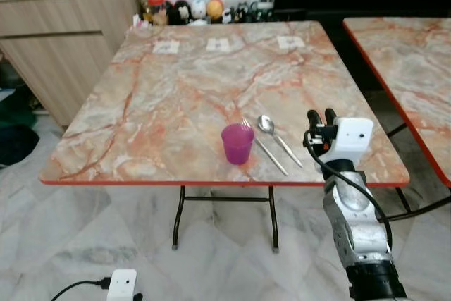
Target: Setting the table
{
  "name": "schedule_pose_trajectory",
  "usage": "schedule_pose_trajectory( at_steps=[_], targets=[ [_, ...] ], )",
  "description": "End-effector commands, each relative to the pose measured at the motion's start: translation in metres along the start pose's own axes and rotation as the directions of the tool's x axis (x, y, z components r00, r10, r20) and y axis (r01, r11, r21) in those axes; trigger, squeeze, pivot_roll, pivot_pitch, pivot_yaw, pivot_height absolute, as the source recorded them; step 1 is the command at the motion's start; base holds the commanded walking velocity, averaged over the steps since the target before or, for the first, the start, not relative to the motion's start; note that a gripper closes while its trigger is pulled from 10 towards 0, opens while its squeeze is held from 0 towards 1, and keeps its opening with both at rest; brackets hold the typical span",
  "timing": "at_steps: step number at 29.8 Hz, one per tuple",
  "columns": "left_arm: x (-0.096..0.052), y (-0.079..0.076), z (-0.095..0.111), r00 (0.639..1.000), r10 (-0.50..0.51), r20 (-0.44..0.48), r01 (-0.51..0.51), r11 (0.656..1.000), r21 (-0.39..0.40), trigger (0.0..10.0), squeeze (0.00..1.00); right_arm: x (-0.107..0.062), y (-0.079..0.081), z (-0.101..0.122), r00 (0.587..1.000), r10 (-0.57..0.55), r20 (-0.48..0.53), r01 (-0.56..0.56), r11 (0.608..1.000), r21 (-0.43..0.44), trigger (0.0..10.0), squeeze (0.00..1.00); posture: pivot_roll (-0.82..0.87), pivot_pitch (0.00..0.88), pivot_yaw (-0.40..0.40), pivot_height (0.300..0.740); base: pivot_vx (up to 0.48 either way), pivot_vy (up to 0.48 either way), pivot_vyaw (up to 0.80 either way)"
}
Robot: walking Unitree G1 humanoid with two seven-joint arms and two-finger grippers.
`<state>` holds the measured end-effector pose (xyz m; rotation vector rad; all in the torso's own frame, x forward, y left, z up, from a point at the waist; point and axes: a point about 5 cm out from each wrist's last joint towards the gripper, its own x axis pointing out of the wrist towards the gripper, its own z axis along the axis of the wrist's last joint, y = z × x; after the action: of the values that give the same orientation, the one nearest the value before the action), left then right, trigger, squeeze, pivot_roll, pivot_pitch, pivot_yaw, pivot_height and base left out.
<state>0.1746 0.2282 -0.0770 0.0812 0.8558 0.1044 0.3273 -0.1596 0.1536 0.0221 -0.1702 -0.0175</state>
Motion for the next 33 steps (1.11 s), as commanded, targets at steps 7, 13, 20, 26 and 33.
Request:
schedule_pose_trajectory(
  at_steps=[7, 13, 20, 26, 33],
  targets=[
    [-0.001, 0.005, -0.003, 1.0, 0.006, -0.015, -0.006, 1.0, -0.01, 10.0, 0.0, 0.001, -0.003, -0.001, 1.0, 0.008, -0.02, -0.008, 1.0, -0.015, 10.0, 0.0, -0.09, 0.099, 0.043, 0.74, 0.262, 0.0, 0.0],
    [-0.001, 0.005, -0.004, 1.0, 0.004, -0.02, -0.005, 1.0, -0.013, 10.0, 0.0, 0.002, -0.001, 0.001, 1.0, 0.028, -0.012, -0.029, 0.999, -0.027, 10.0, 0.0, -0.09, 0.114, 0.04, 0.74, 0.308, 0.0, 0.53],
    [-0.002, 0.001, -0.009, 0.999, 0.004, -0.035, -0.005, 1.0, -0.011, 10.0, 0.0, 0.003, -0.001, 0.0, 0.999, 0.031, -0.027, -0.031, 0.999, -0.01, 10.0, 0.0, -0.09, 0.127, 0.04, 0.74, 0.164, 0.0, 0.11],
    [-0.003, 0.0, -0.013, 0.999, 0.011, -0.049, -0.012, 1.0, -0.013, 10.0, 0.0, -0.002, -0.002, 0.001, 0.998, 0.042, -0.039, -0.043, 0.999, -0.002, 10.0, 0.0, -0.09, 0.132, 0.037, 0.74, 0.0, 0.0, 0.0],
    [-0.004, 0.006, -0.016, 0.997, 0.016, -0.072, -0.016, 1.0, -0.006, 10.0, 0.0, -0.014, -0.008, -0.013, 0.981, 0.094, -0.169, -0.103, 0.993, -0.051, 10.0, 1.0, -0.1, 0.12, 0.039, 0.74, 0.0, 0.0, 0.0]
  ],
)
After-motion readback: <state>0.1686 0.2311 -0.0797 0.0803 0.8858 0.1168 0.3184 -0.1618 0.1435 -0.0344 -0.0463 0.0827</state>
